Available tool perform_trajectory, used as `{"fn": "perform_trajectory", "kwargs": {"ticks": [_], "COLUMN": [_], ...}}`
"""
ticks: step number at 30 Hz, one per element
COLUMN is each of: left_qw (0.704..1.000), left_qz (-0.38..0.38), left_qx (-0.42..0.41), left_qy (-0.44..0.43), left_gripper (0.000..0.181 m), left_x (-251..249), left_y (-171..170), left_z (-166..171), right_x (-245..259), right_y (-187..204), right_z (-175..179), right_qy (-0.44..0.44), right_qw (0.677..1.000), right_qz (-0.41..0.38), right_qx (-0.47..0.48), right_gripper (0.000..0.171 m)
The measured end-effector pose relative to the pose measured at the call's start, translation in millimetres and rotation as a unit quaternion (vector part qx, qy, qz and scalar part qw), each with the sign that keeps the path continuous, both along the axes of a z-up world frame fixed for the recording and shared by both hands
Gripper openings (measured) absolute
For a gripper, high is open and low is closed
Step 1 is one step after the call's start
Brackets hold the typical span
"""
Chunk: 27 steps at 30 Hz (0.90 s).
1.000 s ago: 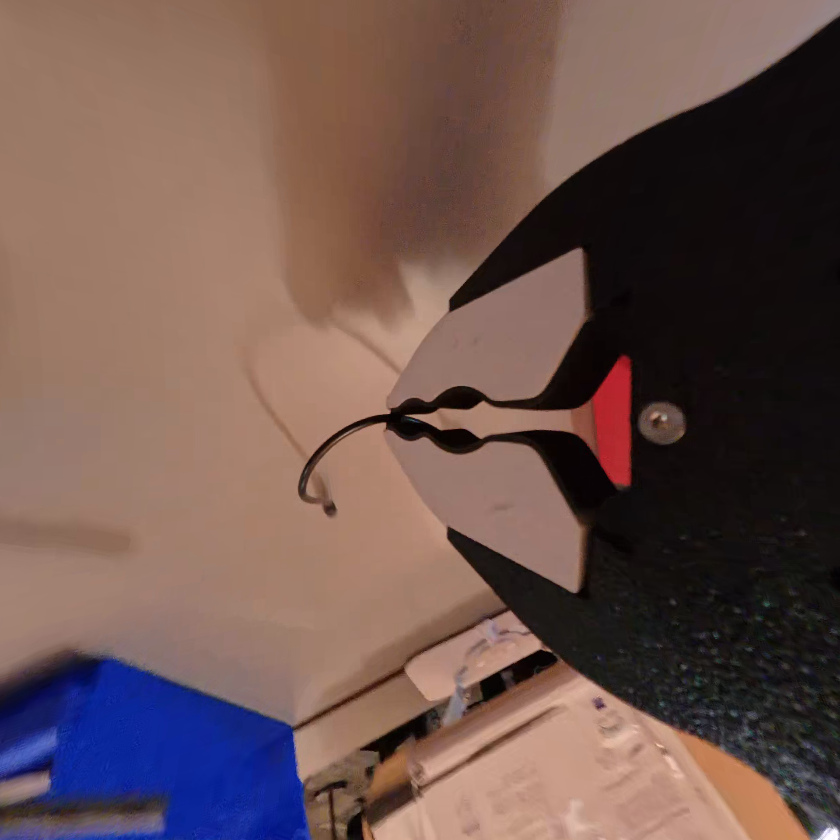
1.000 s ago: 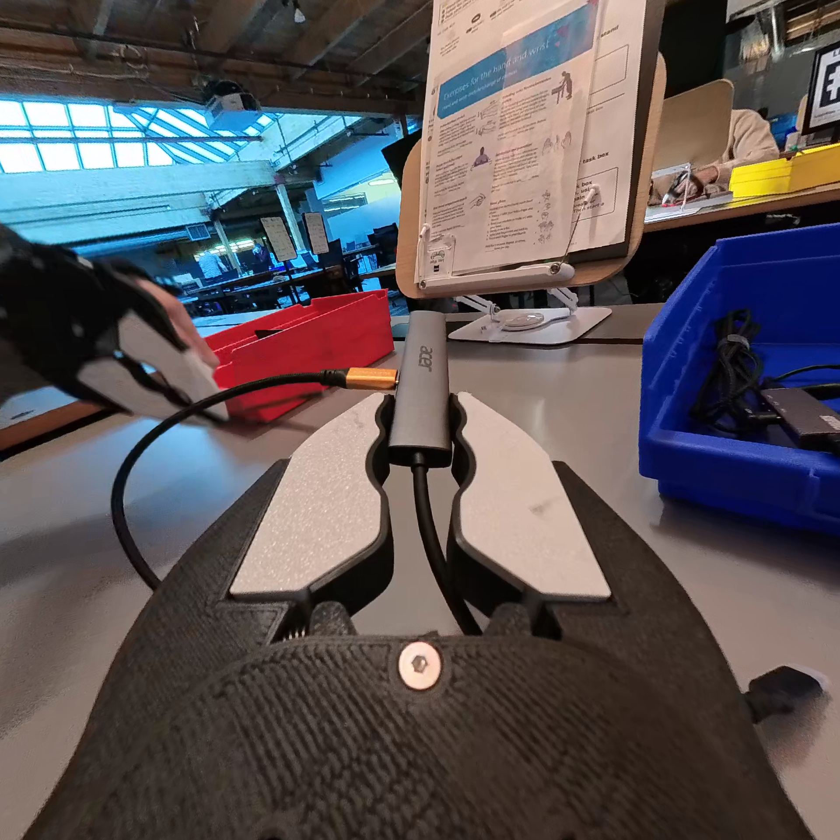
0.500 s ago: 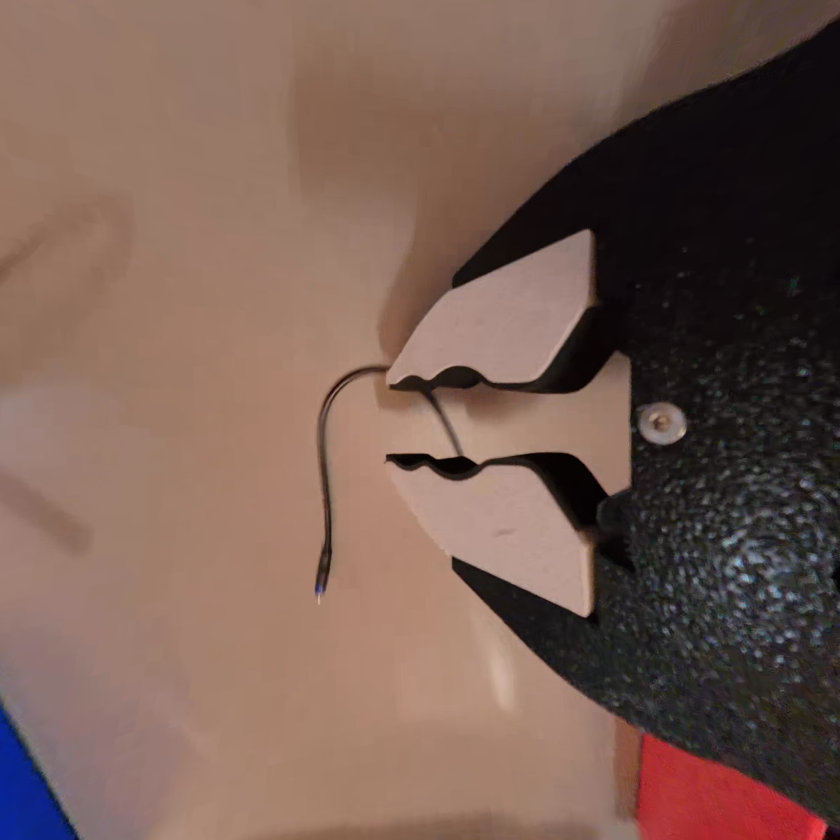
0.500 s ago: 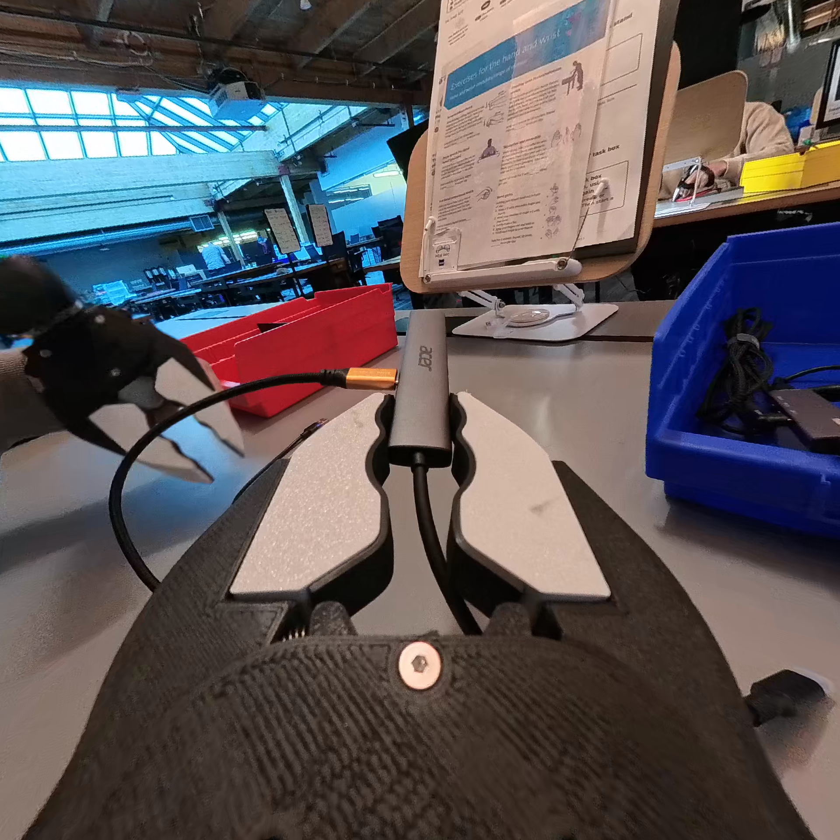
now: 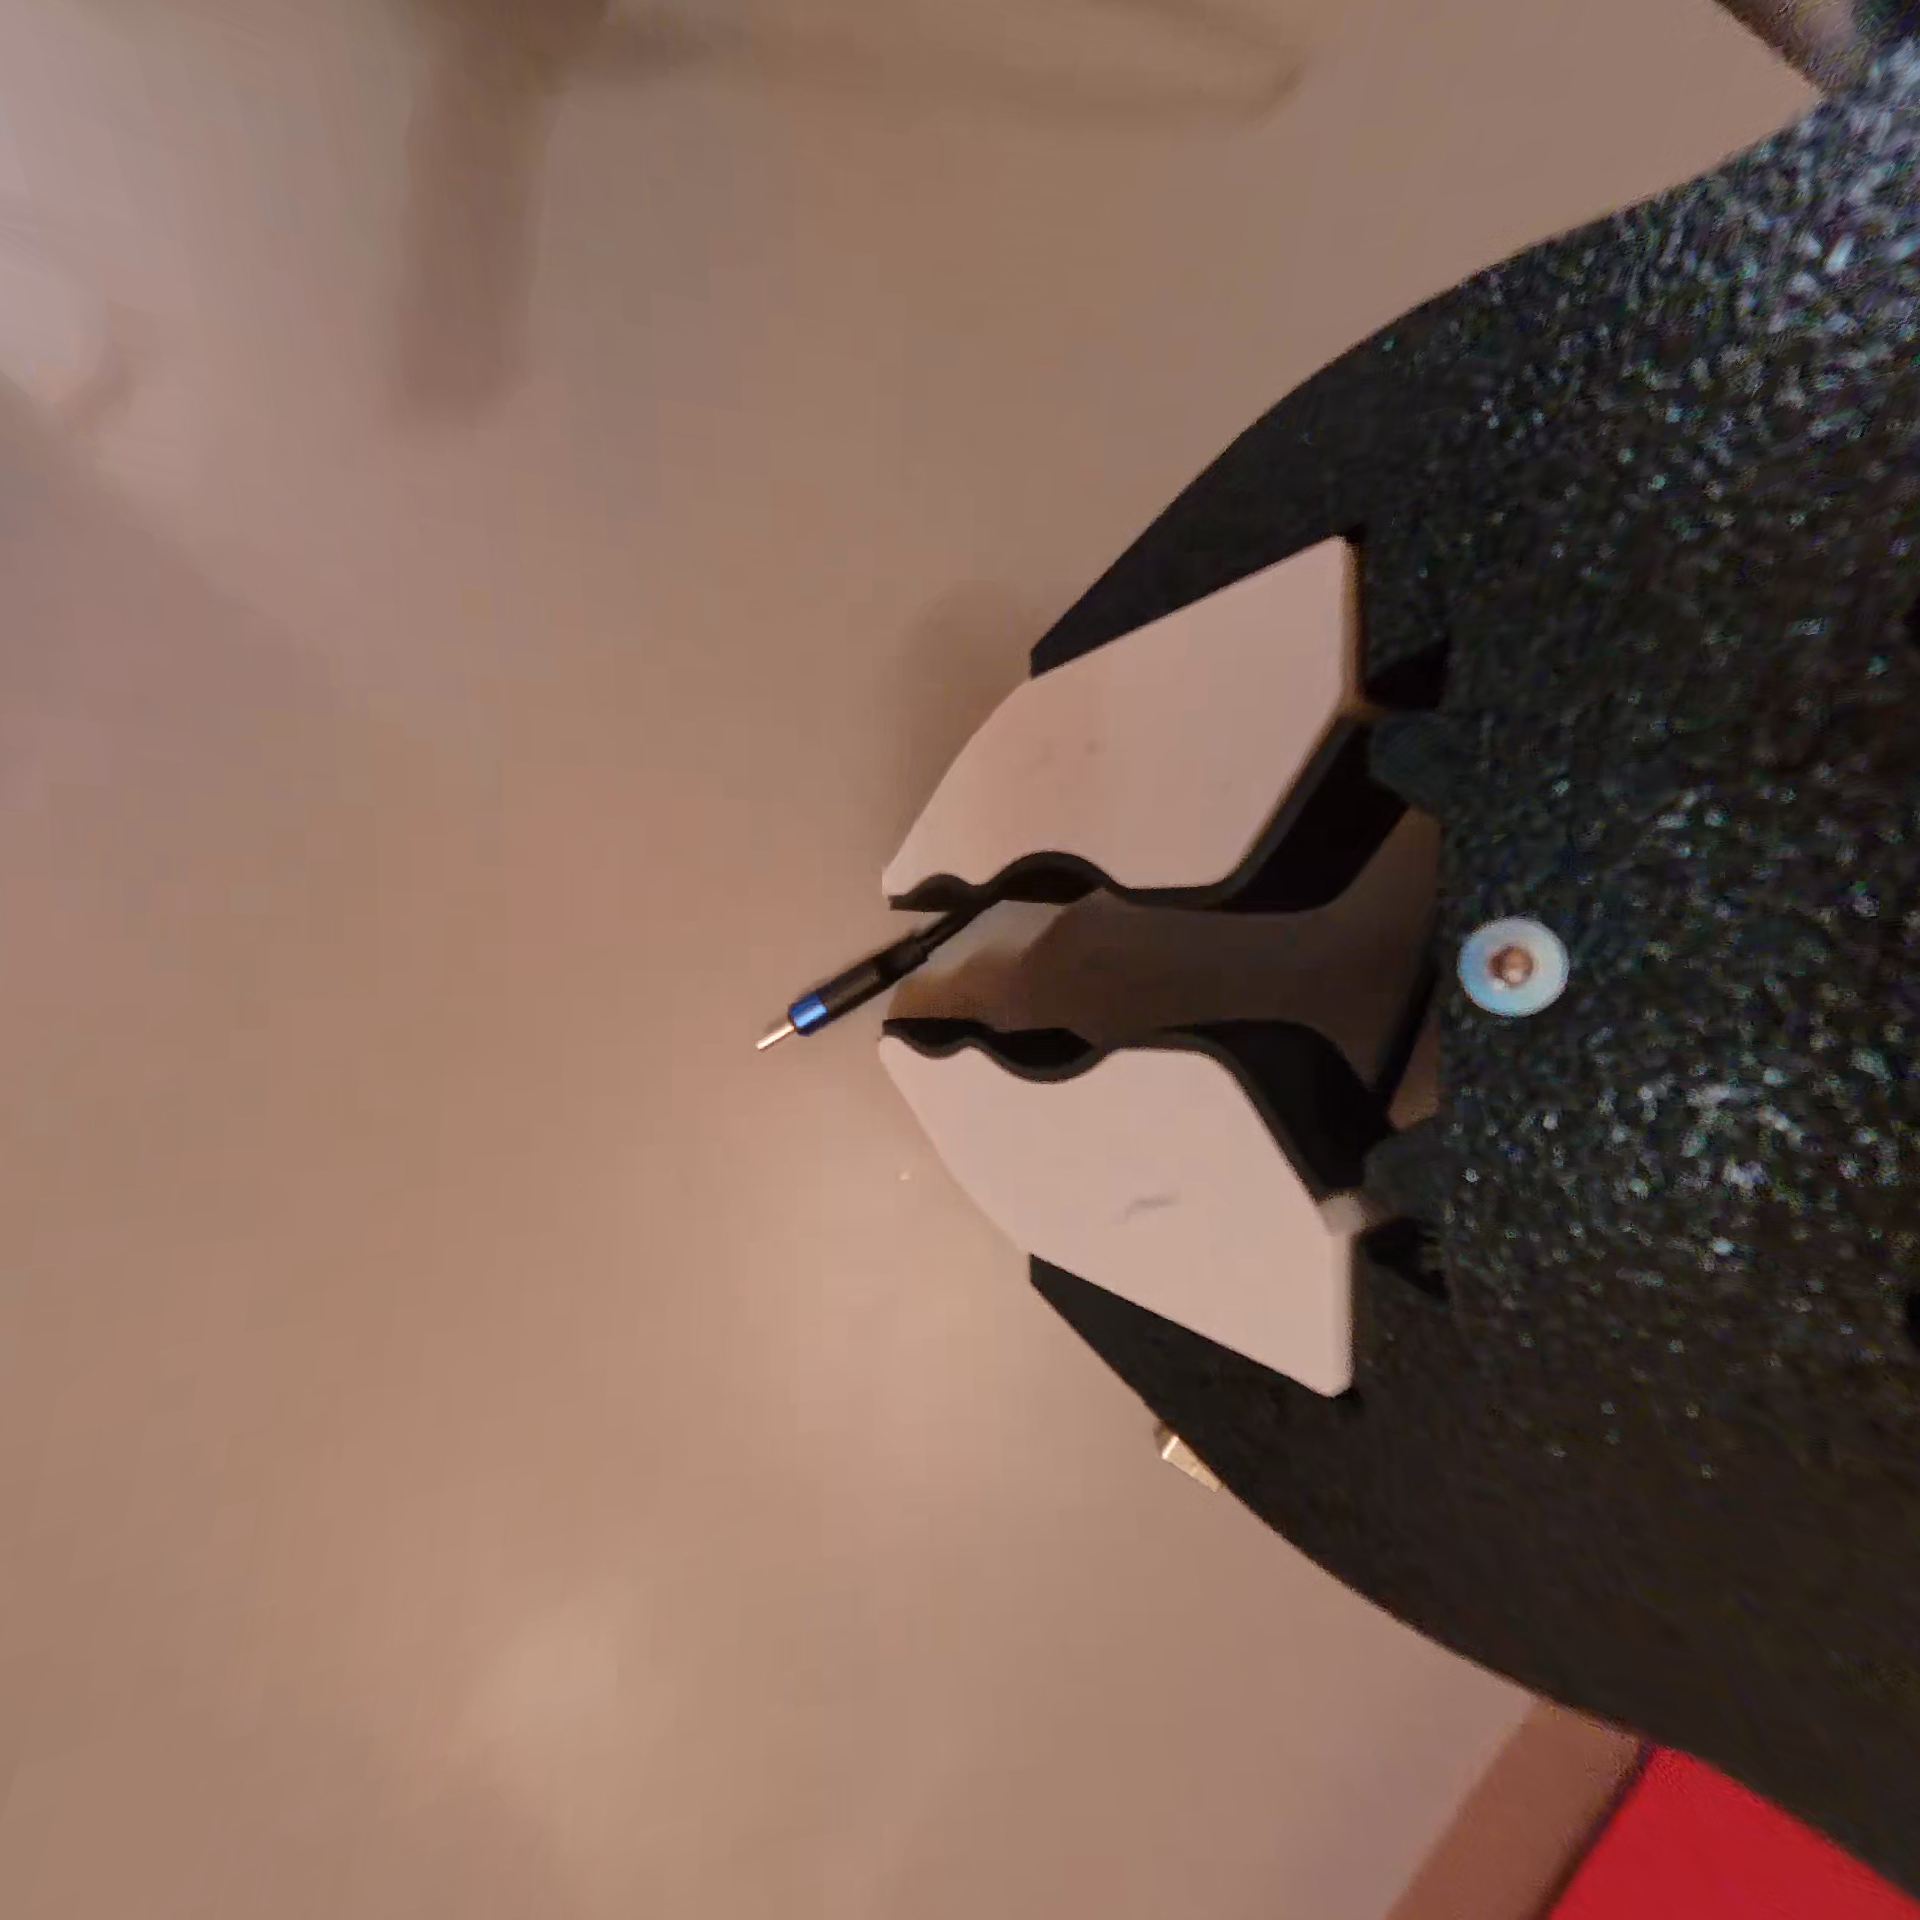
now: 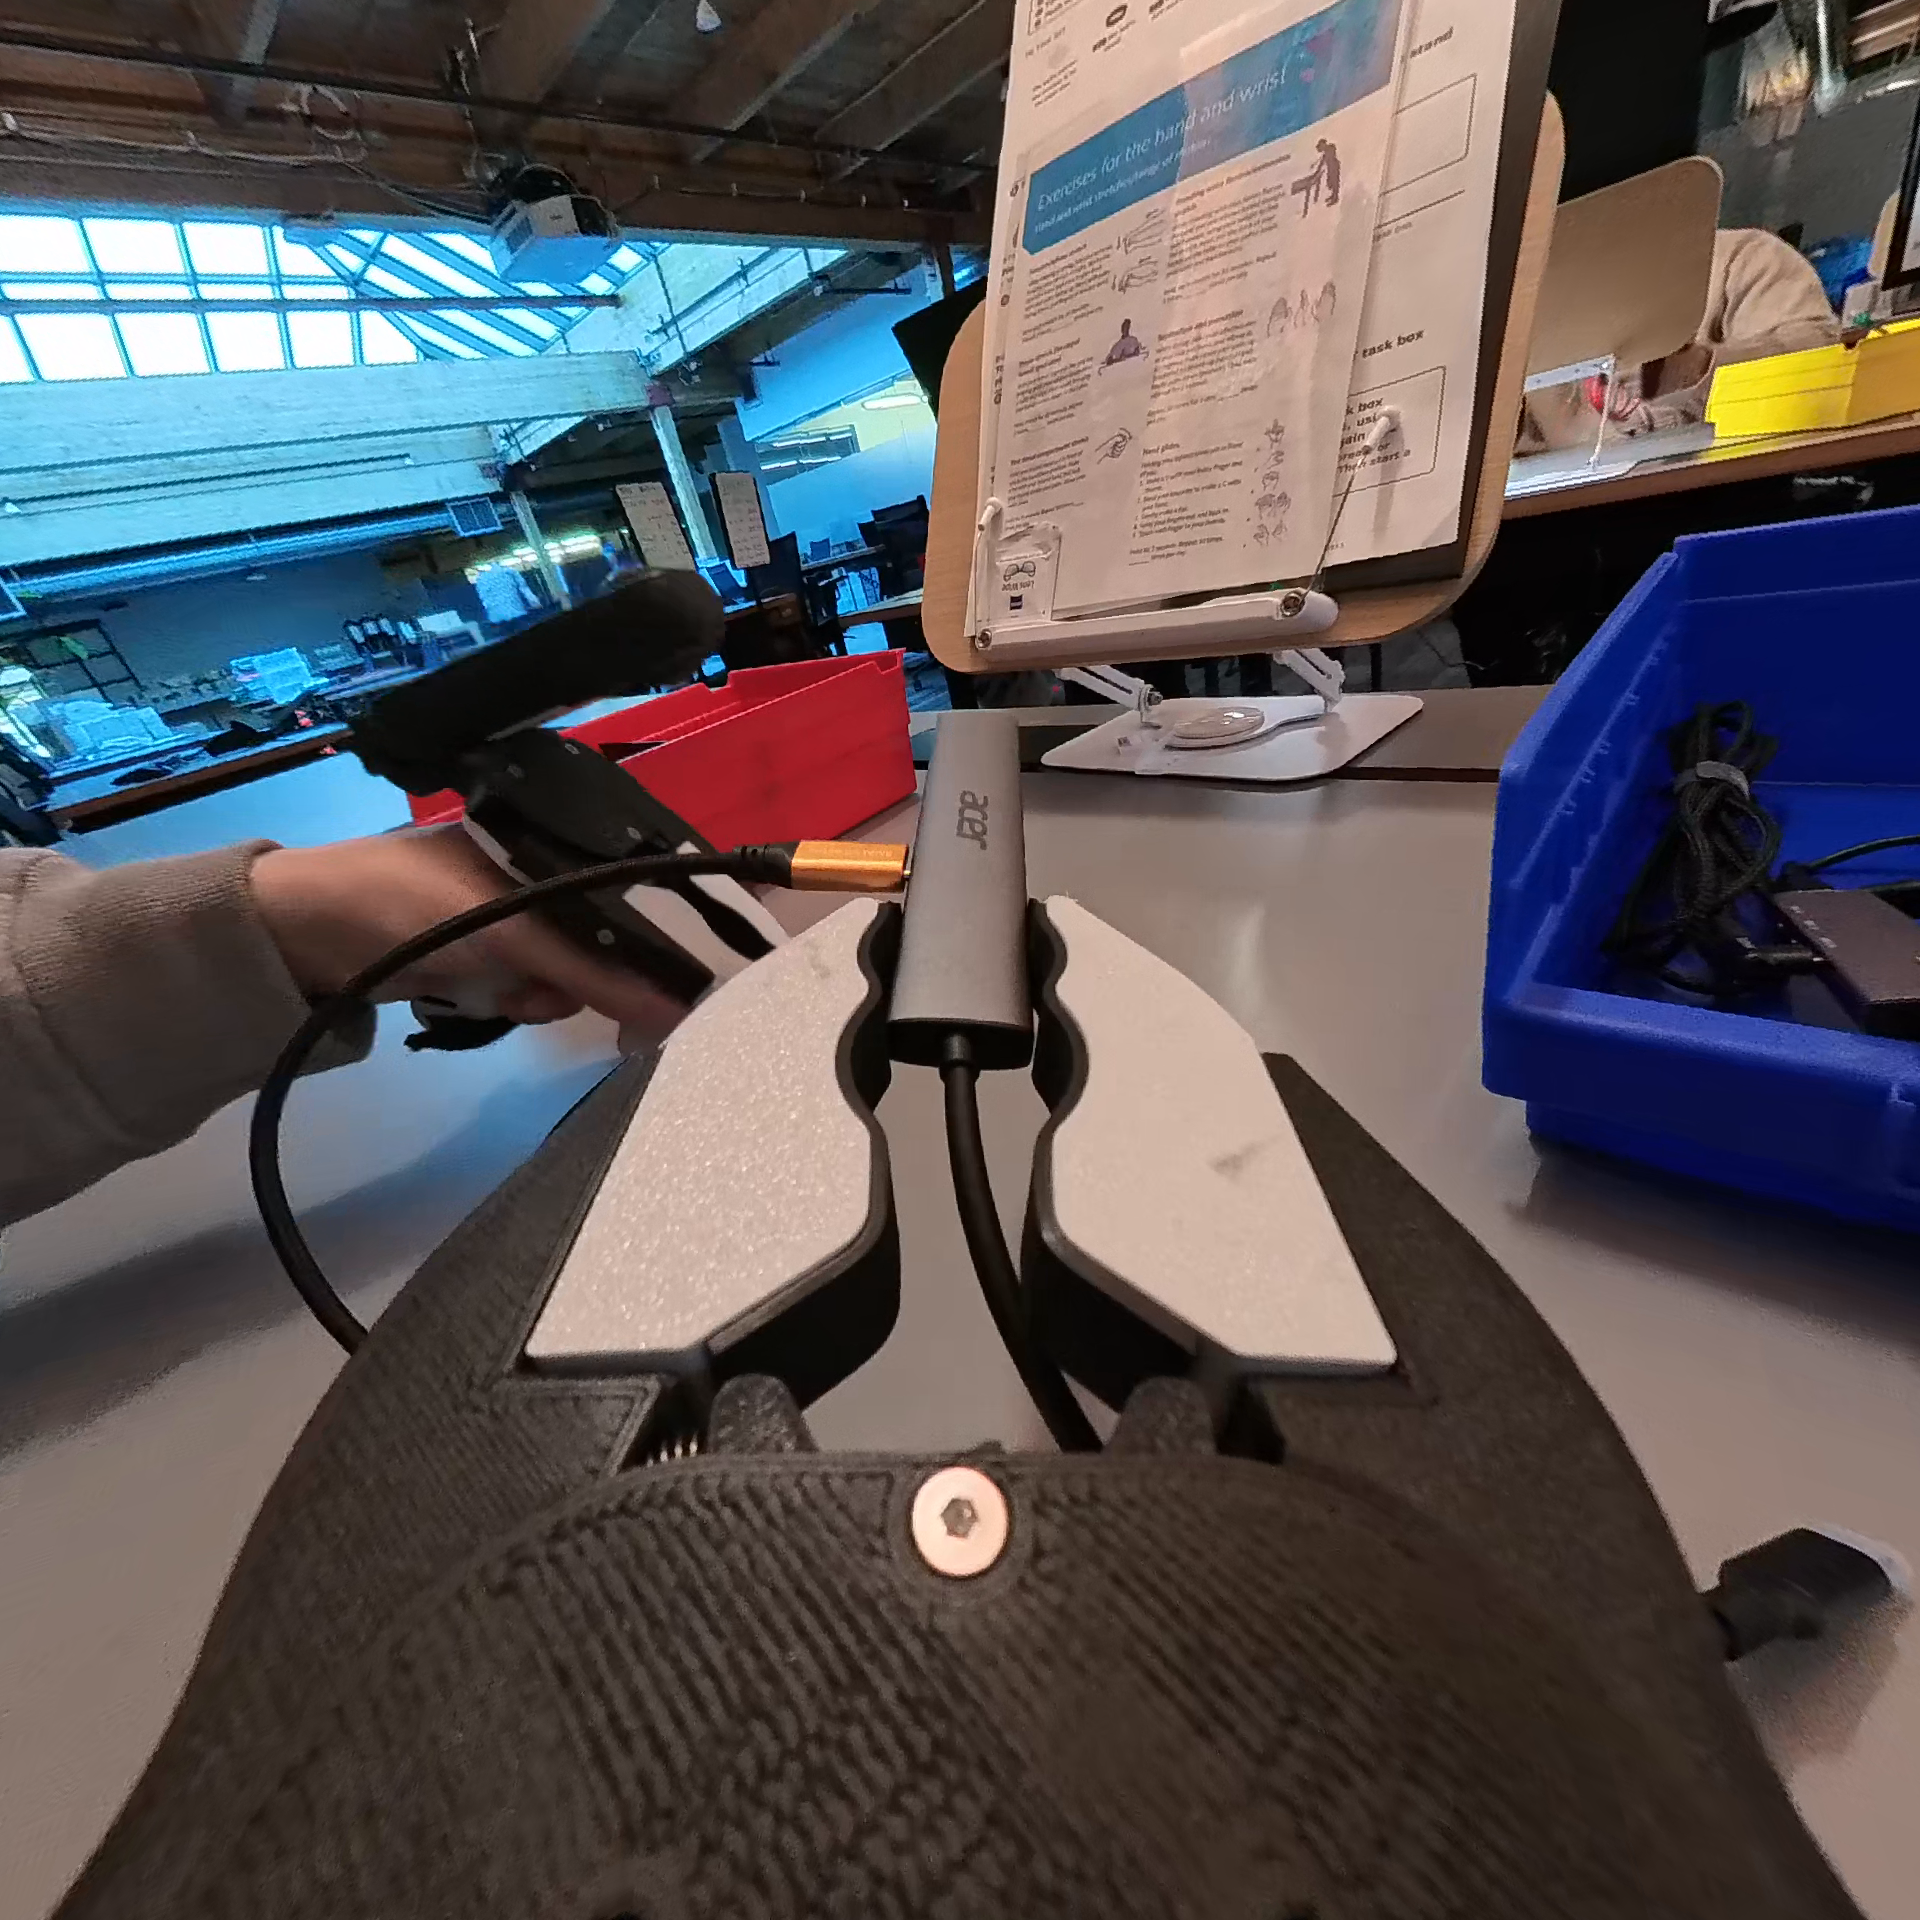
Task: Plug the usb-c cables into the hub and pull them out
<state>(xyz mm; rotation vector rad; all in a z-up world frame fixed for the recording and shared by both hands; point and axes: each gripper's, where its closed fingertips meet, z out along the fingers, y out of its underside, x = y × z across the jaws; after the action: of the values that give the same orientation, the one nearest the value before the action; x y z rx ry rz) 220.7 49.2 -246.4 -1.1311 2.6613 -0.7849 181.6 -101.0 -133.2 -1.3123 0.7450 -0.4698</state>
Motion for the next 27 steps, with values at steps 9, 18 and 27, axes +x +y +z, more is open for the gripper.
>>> {"fn": "perform_trajectory", "kwargs": {"ticks": [9, 18, 27], "left_qw": [0.998, 0.889, 0.809], "left_qz": [0.017, -0.002, -0.055], "left_qx": [-0.059, -0.400, -0.484], "left_qy": [0.011, 0.223, 0.329], "left_gripper": [0.007, 0.005, 0.005], "left_x": [1.2, -38.6, -68.7], "left_y": [-9.6, -67.3, -78.7], "left_z": [-3.4, 65.0, 110.0], "right_x": [0.2, -8.4, -16.5], "right_y": [1.3, 10.2, 21.4], "right_z": [-0.2, 1.1, -0.8], "right_qy": [0.001, -0.008, -0.022], "right_qw": [1.000, 0.999, 0.996], "right_qz": [0.005, 0.054, 0.084], "right_qx": [-0.001, -0.003, -0.031], "right_gripper": [0.023, 0.023, 0.023]}}
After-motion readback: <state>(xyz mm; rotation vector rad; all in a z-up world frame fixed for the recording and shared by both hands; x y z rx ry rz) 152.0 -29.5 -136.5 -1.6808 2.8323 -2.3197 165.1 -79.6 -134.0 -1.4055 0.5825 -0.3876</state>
